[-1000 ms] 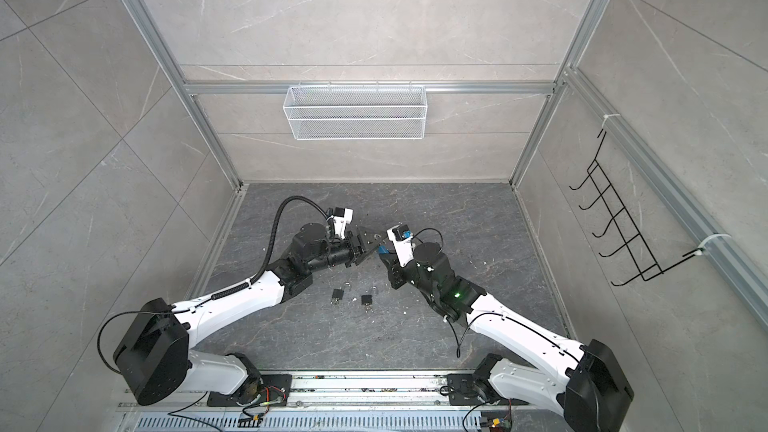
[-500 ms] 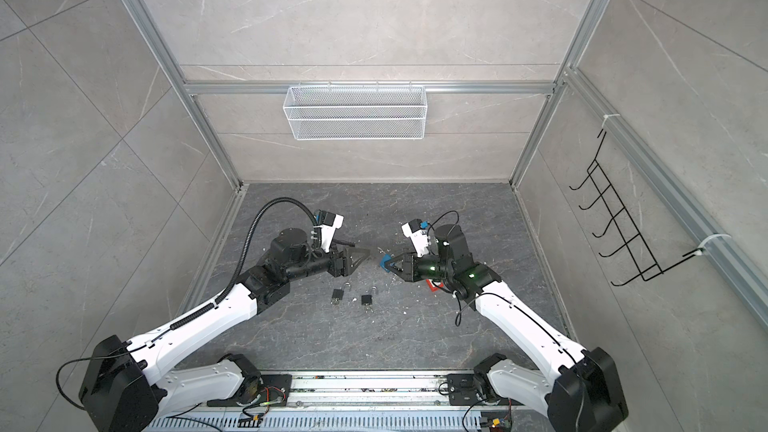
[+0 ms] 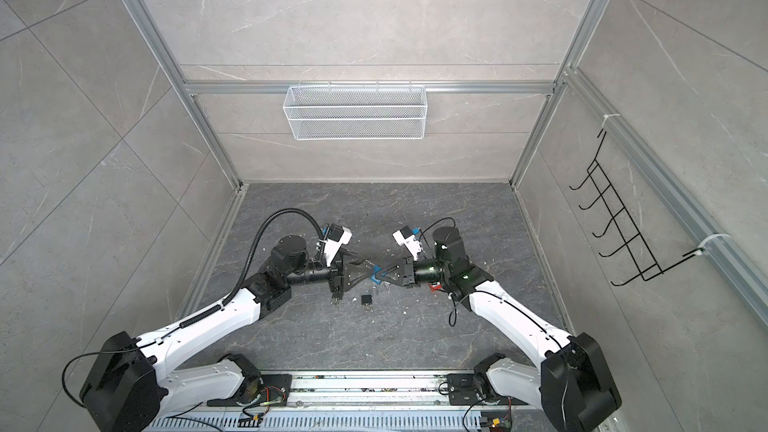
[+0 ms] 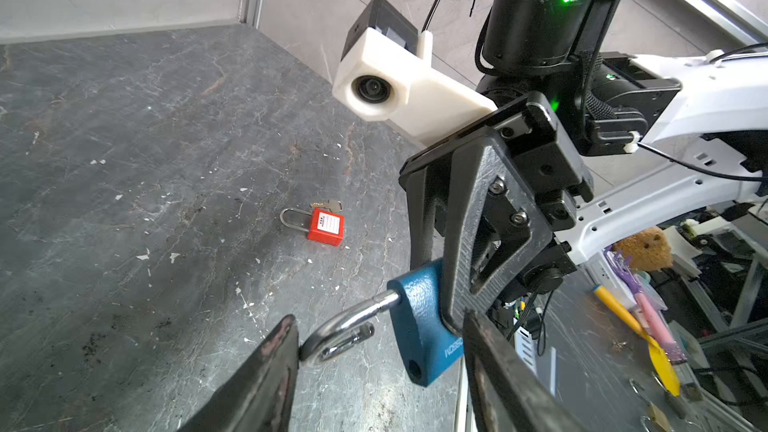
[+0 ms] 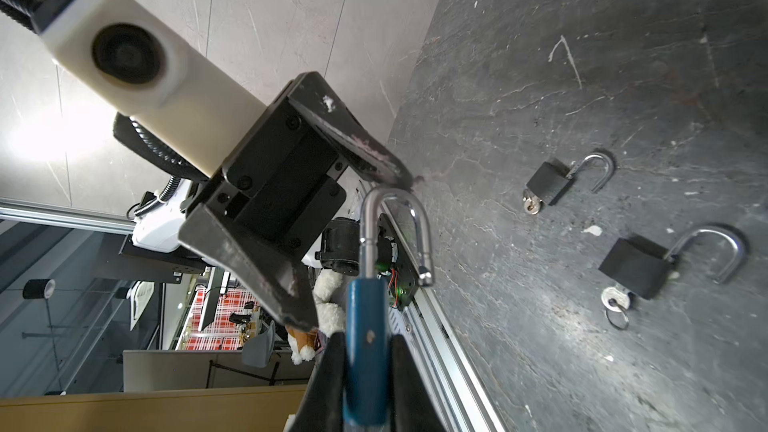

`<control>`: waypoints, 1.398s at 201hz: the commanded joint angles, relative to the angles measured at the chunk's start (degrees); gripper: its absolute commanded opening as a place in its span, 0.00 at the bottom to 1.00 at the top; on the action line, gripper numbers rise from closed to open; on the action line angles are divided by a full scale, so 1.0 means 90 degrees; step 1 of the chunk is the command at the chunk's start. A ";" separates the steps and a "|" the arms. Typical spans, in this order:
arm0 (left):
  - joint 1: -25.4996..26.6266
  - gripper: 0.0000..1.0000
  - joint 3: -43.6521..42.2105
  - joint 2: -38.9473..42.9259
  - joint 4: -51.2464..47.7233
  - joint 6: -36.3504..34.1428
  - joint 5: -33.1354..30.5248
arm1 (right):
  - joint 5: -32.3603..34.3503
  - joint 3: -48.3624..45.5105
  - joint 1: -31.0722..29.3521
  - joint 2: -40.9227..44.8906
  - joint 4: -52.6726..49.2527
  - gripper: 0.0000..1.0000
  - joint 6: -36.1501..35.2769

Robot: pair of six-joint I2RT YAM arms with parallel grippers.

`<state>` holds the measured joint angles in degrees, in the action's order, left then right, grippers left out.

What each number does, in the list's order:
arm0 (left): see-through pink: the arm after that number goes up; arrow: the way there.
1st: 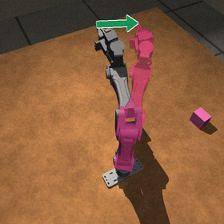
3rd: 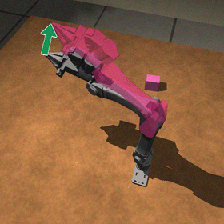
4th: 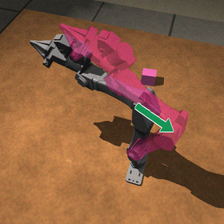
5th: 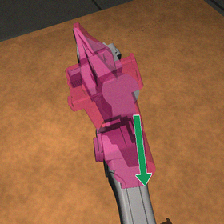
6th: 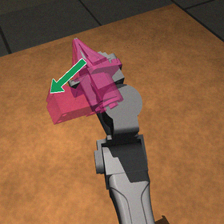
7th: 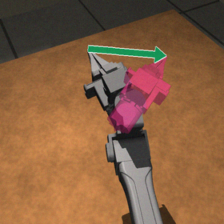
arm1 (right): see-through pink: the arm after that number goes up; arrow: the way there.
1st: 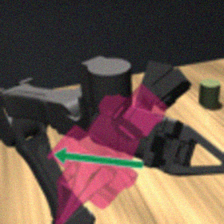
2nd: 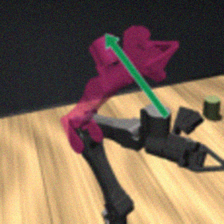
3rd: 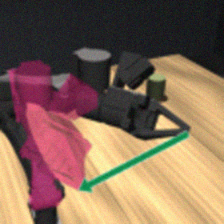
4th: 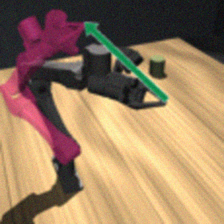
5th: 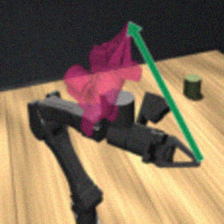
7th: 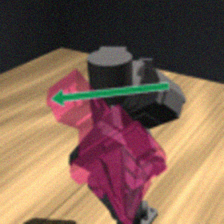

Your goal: Lock with the key

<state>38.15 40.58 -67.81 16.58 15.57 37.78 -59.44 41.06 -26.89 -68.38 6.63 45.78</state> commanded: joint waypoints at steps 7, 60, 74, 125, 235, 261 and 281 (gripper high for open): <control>-0.0030 0.56 0.0274 -0.0106 0.0177 0.0073 0.0428 | -0.0212 -0.0012 0.0032 0.0063 0.0555 0.00 0.0165; -0.0118 0.42 0.0229 -0.0151 0.0295 0.0272 0.0440 | -0.0182 0.0030 0.0052 0.0161 -0.0008 0.00 -0.0338; -0.0135 0.37 0.0263 -0.0155 0.0276 0.0346 0.0493 | -0.0130 0.0045 0.0070 0.0199 -0.0201 0.00 -0.0503; -0.0137 0.23 0.0345 -0.0249 0.0218 0.0547 0.0681 | 0.0003 0.0230 0.0101 0.0301 -0.0795 0.00 -0.1009; -0.0137 0.00 0.0210 -0.0139 0.0558 0.0954 0.0890 | 0.0222 0.0447 0.0126 0.0506 -0.1264 0.00 -0.1374; -0.0115 0.00 0.0145 -0.0146 0.0812 0.1223 0.1005 | 0.0522 0.0620 0.0130 0.0560 -0.1799 0.00 -0.1829; -0.0062 0.00 0.0091 -0.0140 0.0918 0.1276 0.1030 | 0.0633 0.0649 0.0129 0.0613 -0.1852 0.00 -0.1898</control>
<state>36.71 41.32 -70.22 19.75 25.54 43.99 -56.99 44.49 -25.82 -64.12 -8.10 31.42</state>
